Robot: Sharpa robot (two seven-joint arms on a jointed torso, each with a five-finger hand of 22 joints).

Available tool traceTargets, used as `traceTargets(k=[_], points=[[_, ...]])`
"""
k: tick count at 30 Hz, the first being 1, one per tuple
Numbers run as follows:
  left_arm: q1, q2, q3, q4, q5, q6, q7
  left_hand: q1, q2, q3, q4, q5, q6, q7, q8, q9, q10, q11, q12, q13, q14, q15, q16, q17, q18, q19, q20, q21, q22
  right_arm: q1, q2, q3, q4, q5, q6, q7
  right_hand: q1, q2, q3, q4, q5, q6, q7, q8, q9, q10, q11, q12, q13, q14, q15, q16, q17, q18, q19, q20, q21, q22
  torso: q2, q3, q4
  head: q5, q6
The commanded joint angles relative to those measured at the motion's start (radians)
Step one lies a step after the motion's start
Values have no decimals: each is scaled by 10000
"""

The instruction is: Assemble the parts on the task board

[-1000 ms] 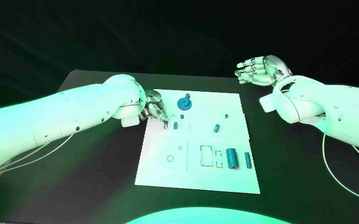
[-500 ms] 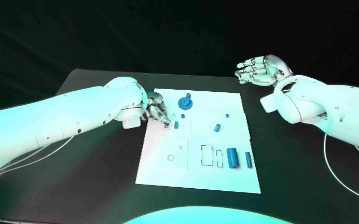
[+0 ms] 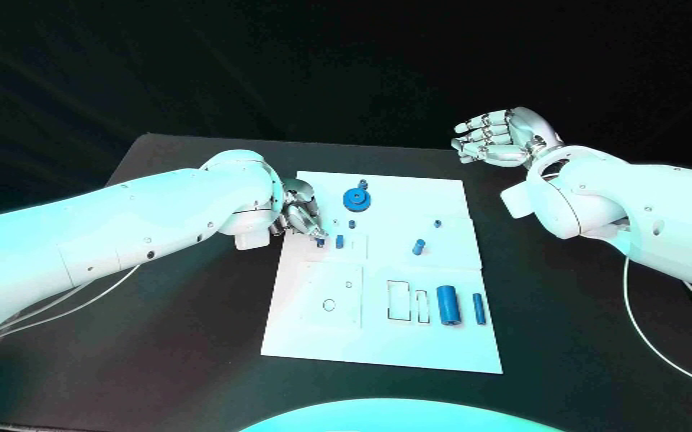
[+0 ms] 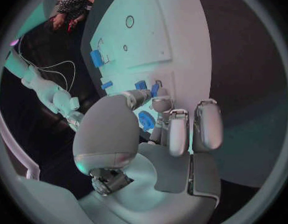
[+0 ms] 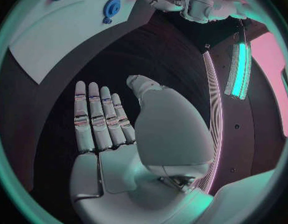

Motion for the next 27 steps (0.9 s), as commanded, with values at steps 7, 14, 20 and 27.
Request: traceTargets(k=[7,14,20,27], points=[[-17,-9,-4,32,-81,218,10,33,96,1847,-1777,11,29,-25,31,18,79,-15,64,4,862,-75,53,2046,-126,80,-23,62,19,-8,12,2,25,-40,167,45,-80,-3,-6,11,-24,63,551,-34,-15,68,21,-43,-15,59,3,-44,-20,129,77,4,33,-15,-2,0,5,13,-26],[-22,-31,-3,55,-89,284,1,33,96,1847,-1777,11,29,-25,31,18,79,-15,64,4,862,-75,53,2046,-126,80,-23,62,19,-14,15,2,37,43,176,39,-86,-1,-6,12,-29,64,551,-35,-18,70,21,-49,-14,61,4,-48,-24,129,77,4,32,-21,-6,3,7,15,-47],[-37,-55,-3,105,-89,361,-6,14,84,1875,-1791,14,43,-28,32,21,93,-18,70,14,864,-76,57,2054,-125,76,-24,61,17,-22,26,2,79,208,194,34,-86,-1,-6,12,-29,64,551,-35,-18,70,21,-49,-14,61,4,-48,-24,129,77,4,32,-21,-7,4,6,28,-48],[-53,-72,-3,145,-56,356,-9,14,84,1875,-1791,14,43,-28,32,21,93,-18,70,14,864,-76,57,2054,-125,76,-24,61,17,-26,25,2,69,240,195,38,-93,2,-3,13,-34,66,551,-37,-22,77,20,-58,-13,65,4,-53,-31,130,79,5,31,-31,-3,7,-7,41,-33]])
